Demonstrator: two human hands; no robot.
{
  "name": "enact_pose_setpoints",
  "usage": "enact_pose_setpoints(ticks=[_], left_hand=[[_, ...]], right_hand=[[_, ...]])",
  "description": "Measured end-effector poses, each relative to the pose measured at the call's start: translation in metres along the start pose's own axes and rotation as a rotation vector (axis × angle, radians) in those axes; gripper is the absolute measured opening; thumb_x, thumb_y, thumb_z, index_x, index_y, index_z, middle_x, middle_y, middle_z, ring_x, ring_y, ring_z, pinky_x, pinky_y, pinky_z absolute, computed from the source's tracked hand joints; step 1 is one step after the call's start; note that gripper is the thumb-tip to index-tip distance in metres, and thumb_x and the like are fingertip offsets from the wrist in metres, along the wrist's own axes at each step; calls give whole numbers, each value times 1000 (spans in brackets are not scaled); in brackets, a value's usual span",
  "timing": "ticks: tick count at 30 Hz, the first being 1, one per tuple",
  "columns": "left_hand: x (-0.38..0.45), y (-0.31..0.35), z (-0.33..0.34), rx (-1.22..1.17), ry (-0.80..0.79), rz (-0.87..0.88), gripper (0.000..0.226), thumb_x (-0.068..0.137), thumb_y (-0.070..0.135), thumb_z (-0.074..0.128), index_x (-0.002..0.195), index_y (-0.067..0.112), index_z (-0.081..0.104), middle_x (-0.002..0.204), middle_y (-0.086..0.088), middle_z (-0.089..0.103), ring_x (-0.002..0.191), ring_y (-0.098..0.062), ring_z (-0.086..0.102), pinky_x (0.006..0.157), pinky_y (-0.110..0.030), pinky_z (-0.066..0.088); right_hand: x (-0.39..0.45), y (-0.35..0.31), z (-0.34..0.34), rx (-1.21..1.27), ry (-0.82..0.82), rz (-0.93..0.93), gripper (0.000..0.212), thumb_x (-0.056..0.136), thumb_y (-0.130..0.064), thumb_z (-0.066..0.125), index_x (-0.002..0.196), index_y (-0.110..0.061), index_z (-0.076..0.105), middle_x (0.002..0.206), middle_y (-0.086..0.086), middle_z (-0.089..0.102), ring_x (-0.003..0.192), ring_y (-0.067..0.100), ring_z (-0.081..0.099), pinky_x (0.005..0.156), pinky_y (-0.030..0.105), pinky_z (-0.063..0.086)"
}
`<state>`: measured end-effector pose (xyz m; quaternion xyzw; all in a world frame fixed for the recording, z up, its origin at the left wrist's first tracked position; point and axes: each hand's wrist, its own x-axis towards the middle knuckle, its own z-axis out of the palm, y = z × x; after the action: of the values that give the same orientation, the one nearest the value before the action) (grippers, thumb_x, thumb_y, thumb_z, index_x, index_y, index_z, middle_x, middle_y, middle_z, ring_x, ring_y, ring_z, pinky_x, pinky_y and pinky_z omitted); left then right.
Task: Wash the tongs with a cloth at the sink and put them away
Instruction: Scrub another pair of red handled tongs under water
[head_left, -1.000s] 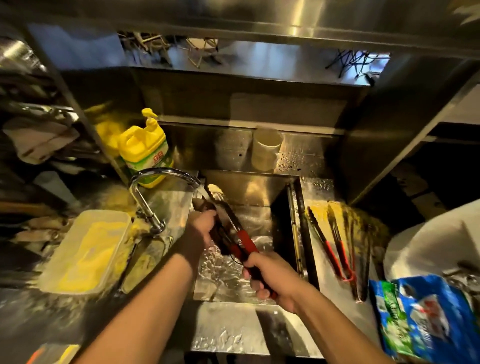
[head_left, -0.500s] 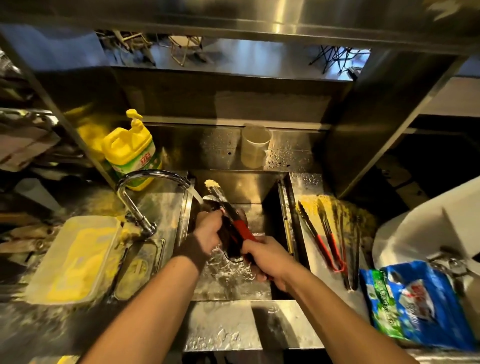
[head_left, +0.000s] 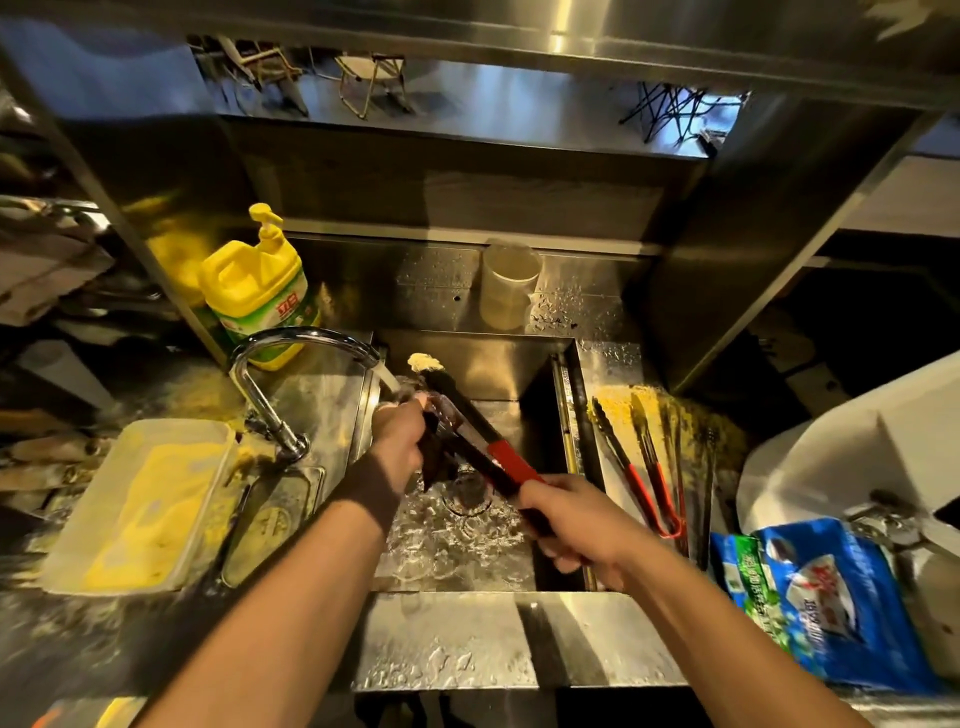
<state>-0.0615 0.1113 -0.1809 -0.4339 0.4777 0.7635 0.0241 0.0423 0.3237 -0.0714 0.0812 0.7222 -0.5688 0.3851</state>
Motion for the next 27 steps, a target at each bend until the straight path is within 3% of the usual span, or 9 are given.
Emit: enact_pose_setpoints(ticks=[4, 10, 12, 14, 16, 19, 22, 25, 27], left_hand=[[-1, 0, -9, -25, 116, 60, 26, 89, 9, 65, 114, 1, 64, 90, -14, 67, 78, -27, 66, 68, -33, 52], [-23, -14, -18, -171, -117, -103, 13, 101, 13, 51, 100, 2, 58, 68, -14, 64, 41, -19, 63, 39, -26, 52], [-29, -15, -19, -136, -141, -90, 16, 99, 17, 57, 105, 4, 63, 73, -13, 73, 51, -20, 71, 47, -29, 58], [-34, -15, -22, -109, -163, -80, 23, 97, 20, 60, 115, 5, 64, 86, -15, 75, 64, -23, 75, 54, -32, 60], [-38, -12, -26, -123, -194, -83, 28, 97, 21, 61, 119, 5, 61, 89, -16, 76, 66, -25, 76, 51, -33, 59], [-39, -10, -31, -118, -230, -80, 28, 95, 22, 63, 118, 6, 61, 74, -12, 78, 61, -24, 76, 50, -33, 58], [-39, -11, -34, -96, -248, -82, 29, 95, 23, 62, 119, 6, 62, 81, -13, 79, 70, -27, 78, 55, -36, 60], [-38, -12, -33, -71, -262, -65, 33, 95, 24, 62, 124, 7, 61, 104, -19, 76, 92, -34, 75, 72, -44, 62], [-39, -10, -28, -46, -234, -60, 34, 94, 20, 61, 124, 6, 60, 104, -19, 74, 92, -34, 73, 74, -44, 62]], right_hand=[[-15, 0, -29, -75, 52, 20, 36, 92, -45, 51, 85, -11, 59, 59, -3, 56, 43, 10, 40, 39, 22, 30], [-5, -11, -31, 169, 28, -25, 21, 92, -11, 64, 108, -5, 51, 99, 22, 70, 63, 24, 69, 54, 31, 58], [0, -14, -26, 122, 17, -20, 44, 82, -3, 74, 115, -7, 46, 100, 26, 72, 68, 29, 72, 58, 35, 60], [4, -15, -18, 41, 30, -11, 54, 72, -5, 82, 112, -7, 46, 83, 15, 75, 65, 28, 71, 60, 37, 61], [10, -14, -7, 25, 46, 0, 49, 75, -5, 80, 113, -8, 49, 76, 11, 72, 60, 23, 67, 60, 38, 58], [20, -10, 3, 68, 84, 18, 38, 84, -2, 73, 116, -14, 55, 85, 14, 66, 62, 22, 62, 67, 41, 55], [25, -8, 6, 94, 73, 77, 40, 87, 6, 62, 119, -17, 55, 100, 22, 65, 72, 27, 60, 72, 41, 54], [25, -9, 8, 81, 53, 127, 39, 85, 9, 57, 120, -10, 55, 91, 21, 61, 62, 24, 58, 58, 35, 51], [26, -9, 13, 45, 64, 119, 40, 83, 10, 58, 119, -6, 56, 91, 22, 61, 59, 22, 54, 54, 32, 46]])
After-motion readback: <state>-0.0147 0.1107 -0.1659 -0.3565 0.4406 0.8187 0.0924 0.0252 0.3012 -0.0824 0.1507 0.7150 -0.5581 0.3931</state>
